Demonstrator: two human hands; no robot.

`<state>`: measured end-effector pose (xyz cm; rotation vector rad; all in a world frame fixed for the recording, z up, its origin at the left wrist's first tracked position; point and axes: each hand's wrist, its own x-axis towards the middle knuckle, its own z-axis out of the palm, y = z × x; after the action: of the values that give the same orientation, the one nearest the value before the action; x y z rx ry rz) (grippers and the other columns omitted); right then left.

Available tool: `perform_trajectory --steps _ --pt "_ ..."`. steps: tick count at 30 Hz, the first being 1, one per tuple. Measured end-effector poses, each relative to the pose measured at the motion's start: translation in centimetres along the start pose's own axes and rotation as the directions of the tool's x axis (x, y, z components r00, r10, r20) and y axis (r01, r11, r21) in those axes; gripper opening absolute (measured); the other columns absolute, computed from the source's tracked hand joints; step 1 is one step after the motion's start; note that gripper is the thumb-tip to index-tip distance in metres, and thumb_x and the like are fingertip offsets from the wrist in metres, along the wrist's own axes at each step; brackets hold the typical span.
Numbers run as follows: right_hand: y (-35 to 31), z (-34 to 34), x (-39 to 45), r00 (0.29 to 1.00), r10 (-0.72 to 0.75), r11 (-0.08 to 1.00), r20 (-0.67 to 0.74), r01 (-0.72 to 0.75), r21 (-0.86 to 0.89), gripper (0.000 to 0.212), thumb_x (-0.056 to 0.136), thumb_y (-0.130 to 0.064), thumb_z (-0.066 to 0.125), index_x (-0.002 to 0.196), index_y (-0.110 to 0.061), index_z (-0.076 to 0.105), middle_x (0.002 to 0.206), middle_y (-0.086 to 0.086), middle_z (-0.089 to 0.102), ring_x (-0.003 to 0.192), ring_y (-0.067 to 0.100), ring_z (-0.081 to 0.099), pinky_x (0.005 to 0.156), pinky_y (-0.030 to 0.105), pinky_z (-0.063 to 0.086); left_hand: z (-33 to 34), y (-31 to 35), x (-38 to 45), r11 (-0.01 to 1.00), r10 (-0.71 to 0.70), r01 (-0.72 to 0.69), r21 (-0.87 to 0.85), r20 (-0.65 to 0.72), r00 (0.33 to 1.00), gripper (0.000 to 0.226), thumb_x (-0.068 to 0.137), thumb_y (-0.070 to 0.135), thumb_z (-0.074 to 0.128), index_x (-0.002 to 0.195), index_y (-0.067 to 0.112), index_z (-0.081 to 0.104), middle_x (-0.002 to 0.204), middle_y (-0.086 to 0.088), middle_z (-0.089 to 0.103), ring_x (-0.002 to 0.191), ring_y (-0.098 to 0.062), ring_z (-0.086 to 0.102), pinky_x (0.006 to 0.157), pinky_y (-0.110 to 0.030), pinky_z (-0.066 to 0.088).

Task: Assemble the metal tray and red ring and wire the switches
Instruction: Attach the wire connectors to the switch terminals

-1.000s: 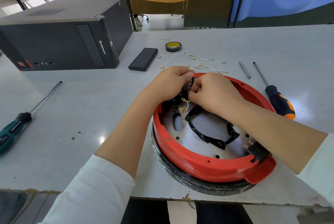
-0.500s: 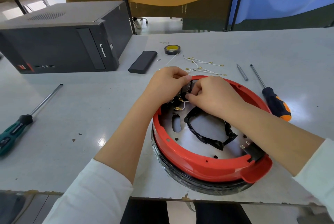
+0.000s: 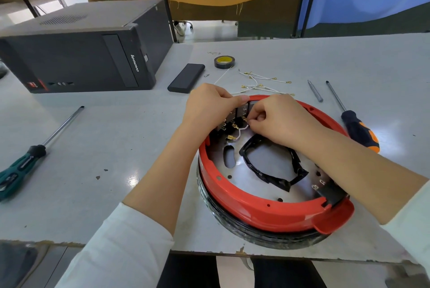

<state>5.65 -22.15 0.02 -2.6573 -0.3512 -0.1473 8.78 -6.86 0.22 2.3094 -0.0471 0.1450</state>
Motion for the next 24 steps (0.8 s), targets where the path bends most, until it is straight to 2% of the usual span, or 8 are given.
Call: perform_trajectory --steps 4,7,9,13,15,18,21,24 --pt "-0.2 0.3 0.1 0.999 0.009 0.999 -0.049 -0.011 -0.041 0.015 0.078 -0.015 0.059 0.078 -0.021 0.073 0.055 -0.013 0.051 0.056 0.007 0.049 0.051 0.024 0.037 0.0 -0.1 0.2 1.000 0.008 -0.008 -0.008 0.010 1.000 0.042 0.078 0.050 0.073 0.050 0.023 0.057 0.029 0.011 0.040 0.034 -0.001 0.043 0.038 -0.015 0.030" --pt "-0.5 0.5 0.2 0.999 0.004 0.996 -0.050 -0.008 -0.085 0.016 0.080 -0.015 0.057 0.078 -0.017 0.073 0.063 -0.005 0.061 0.067 0.017 0.058 0.061 0.030 0.049 0.0 -0.1 0.3 1.000 0.018 -0.018 -0.002 0.011 1.000 0.040 0.079 0.051 0.072 0.054 0.022 0.061 0.030 0.011 0.042 0.034 -0.001 0.043 0.039 -0.015 0.033" --pt "-0.5 0.4 0.1 0.999 0.002 0.995 -0.034 -0.006 -0.104 0.016 0.081 -0.016 0.056 0.080 -0.018 0.072 0.067 -0.003 0.063 0.070 0.019 0.059 0.063 0.032 0.051 0.1 -0.1 0.2 1.000 0.025 -0.025 -0.011 0.003 1.000 0.039 0.078 0.052 0.072 0.055 0.022 0.063 0.031 0.010 0.044 0.034 -0.002 0.044 0.037 -0.012 0.032" --pt "-0.5 0.1 -0.5 0.992 -0.045 0.995 -0.120 0.034 -0.094 0.010 0.080 -0.029 0.058 0.071 -0.033 0.059 0.061 -0.013 0.052 0.065 0.007 0.051 0.053 0.026 0.039 0.1 -0.2 0.1 0.999 0.020 -0.021 -0.039 -0.013 1.000 0.036 0.077 0.052 0.073 0.057 0.023 0.065 0.034 0.009 0.046 0.035 -0.002 0.045 0.035 -0.010 0.030" --pt "-0.8 0.1 -0.7 0.994 -0.056 0.996 -0.091 0.050 -0.069 0.011 0.081 -0.040 0.060 0.071 -0.035 0.058 0.060 -0.015 0.050 0.061 0.003 0.047 0.050 0.024 0.031 0.1 -0.2 0.1 0.999 0.010 -0.011 -0.043 -0.008 1.000 0.036 0.077 0.051 0.073 0.056 0.024 0.064 0.032 0.011 0.045 0.033 -0.003 0.044 0.034 -0.010 0.029" --pt "-1.2 0.2 -0.4 0.999 -0.039 0.996 -0.017 0.038 -0.086 0.019 0.082 -0.051 0.061 0.074 -0.033 0.063 0.063 -0.014 0.051 0.063 0.005 0.046 0.050 0.025 0.030 0.1 -0.1 0.2 0.999 0.000 -0.001 -0.038 -0.003 1.000 0.037 0.077 0.052 0.073 0.055 0.024 0.063 0.031 0.011 0.043 0.032 -0.004 0.042 0.033 -0.010 0.027" --pt "-1.4 0.4 0.1 1.000 -0.007 0.998 0.012 0.008 -0.068 0.026 0.081 -0.049 0.065 0.063 -0.031 0.058 0.064 -0.014 0.053 0.063 0.004 0.048 0.049 0.025 0.028 0.2 -0.1 0.2 0.999 -0.006 0.005 -0.033 -0.014 1.000 0.037 0.075 0.054 0.073 0.058 0.023 0.065 0.032 0.012 0.044 0.034 -0.002 0.043 0.035 -0.012 0.029" --pt "-1.4 0.5 0.1 0.999 0.004 0.999 0.033 -0.002 -0.054 0.025 0.081 -0.043 0.066 0.061 -0.031 0.056 0.063 -0.014 0.054 0.062 0.002 0.047 0.050 0.026 0.027 0.2 -0.1 0.1 1.000 -0.004 0.003 -0.019 -0.028 1.000 0.038 0.074 0.056 0.074 0.066 0.018 0.071 0.035 0.010 0.046 0.039 -0.004 0.043 0.045 -0.019 0.033"
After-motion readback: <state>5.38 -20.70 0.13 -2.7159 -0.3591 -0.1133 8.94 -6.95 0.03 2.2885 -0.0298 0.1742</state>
